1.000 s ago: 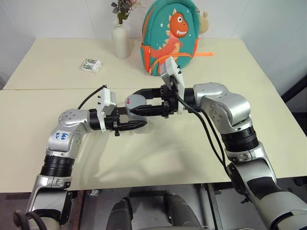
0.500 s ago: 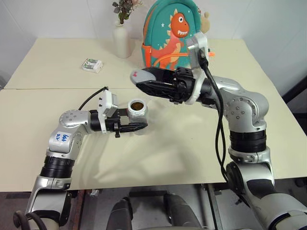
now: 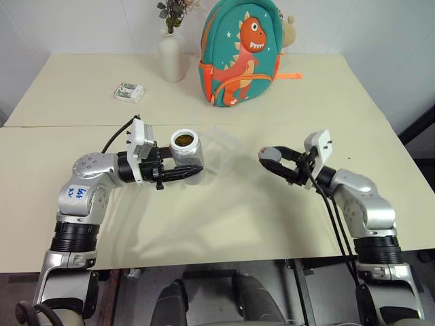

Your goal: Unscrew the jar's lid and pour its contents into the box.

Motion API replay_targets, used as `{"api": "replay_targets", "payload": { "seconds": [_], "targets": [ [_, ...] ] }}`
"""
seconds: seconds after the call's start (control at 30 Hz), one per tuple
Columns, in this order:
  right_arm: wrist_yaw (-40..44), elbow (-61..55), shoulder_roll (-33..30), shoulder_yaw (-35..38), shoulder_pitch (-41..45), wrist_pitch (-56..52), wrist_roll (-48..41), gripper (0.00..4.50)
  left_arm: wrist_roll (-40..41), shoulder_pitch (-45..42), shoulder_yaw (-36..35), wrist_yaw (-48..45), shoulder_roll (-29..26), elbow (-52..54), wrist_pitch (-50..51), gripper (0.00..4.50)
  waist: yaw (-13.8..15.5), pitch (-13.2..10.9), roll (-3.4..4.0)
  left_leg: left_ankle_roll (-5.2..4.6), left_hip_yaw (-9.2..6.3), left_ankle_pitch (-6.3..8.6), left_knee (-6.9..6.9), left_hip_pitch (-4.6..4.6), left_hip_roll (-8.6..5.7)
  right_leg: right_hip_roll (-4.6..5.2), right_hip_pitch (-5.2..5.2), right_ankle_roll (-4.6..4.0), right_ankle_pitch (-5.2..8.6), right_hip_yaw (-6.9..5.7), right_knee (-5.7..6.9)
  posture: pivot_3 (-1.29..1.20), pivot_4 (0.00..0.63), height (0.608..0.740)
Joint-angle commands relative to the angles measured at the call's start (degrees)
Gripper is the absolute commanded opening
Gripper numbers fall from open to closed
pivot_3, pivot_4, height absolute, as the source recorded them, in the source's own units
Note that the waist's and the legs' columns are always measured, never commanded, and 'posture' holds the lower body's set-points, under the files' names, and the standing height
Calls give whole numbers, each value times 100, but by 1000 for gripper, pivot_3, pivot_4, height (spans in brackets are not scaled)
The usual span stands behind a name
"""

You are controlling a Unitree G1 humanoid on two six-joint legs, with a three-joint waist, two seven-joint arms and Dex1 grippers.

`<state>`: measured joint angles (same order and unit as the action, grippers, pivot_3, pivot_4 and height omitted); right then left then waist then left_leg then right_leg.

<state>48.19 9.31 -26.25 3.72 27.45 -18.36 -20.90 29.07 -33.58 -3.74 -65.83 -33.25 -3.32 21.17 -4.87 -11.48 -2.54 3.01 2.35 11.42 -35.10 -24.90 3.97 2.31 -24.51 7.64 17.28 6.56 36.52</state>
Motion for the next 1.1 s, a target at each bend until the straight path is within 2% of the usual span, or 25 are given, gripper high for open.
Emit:
{"api": "replay_targets", "payload": {
  "seconds": [0.03, 0.23, 0.3, 0.43, 0.73, 0.8, 0.9, 1.1],
  "targets": [
    [68, 328, 24, -201, -206, 731, 385, 2541, 154, -207, -123, 38, -13, 23, 82, 2067, 12, 0, 0, 0, 0, -1, -1, 0, -1, 0, 0, 1, -1, 0, 0, 0, 150, 740],
    [-14, 612, 95, -153, -211, 973, 450, 2541, 114, -256, -100, -50, -69, -12, 126, 2067, 9, 0, 0, 2, -1, -2, -2, 0, -2, 1, 1, 4, -2, 2, 3, 0, 150, 740],
    [24, 701, 39, -97, -197, 950, 409, 3290, 112, -270, -108, -65, -87, -27, 137, 2067, 13, 0, 0, 2, -2, -2, -2, 1, -2, 0, 2, 4, -2, 2, 5, 0, 150, 740],
    [144, 622, -87, -18, -182, 931, 327, 4473, 94, -333, -112, -86, -105, -121, 122, 2067, 24, 0, 0, 3, -3, -3, -3, 1, -2, 1, 3, 4, -2, 2, 6, 0, 150, 740],
    [732, -882, -787, 237, -73, 534, -258, 4473, 36, -536, -150, -9, -192, -249, 159, 2067, 21, 0, 1, 3, -5, -3, -4, 2, -3, 0, 3, 5, -2, 1, 10, 0, 150, 740],
    [1037, -1072, -1098, 293, 184, 352, -459, 4473, 8, -572, -128, 3, -273, -264, 234, 2067, 16, -1, 1, 3, -5, -3, -5, 3, -3, 0, 4, 5, -3, 2, 11, 0, 150, 740],
    [1472, -1192, -1565, 407, 714, -479, -1036, 4473, -34, -596, -123, 20, -387, -298, 284, 2067, 13, -2, 4, 3, -3, -4, -9, 5, -3, 1, 5, 5, -3, 3, 16, 0, 150, 740],
    [1811, -1513, -2070, 491, 1209, -834, -1315, 4473, -402, -920, -69, 534, -572, -593, 466, 2067, 54, -2, 3, 1, -9, -4, -5, 8, -3, 1, 6, -3, 2, -1, 15, 0, 150, 740]
  ]
}}
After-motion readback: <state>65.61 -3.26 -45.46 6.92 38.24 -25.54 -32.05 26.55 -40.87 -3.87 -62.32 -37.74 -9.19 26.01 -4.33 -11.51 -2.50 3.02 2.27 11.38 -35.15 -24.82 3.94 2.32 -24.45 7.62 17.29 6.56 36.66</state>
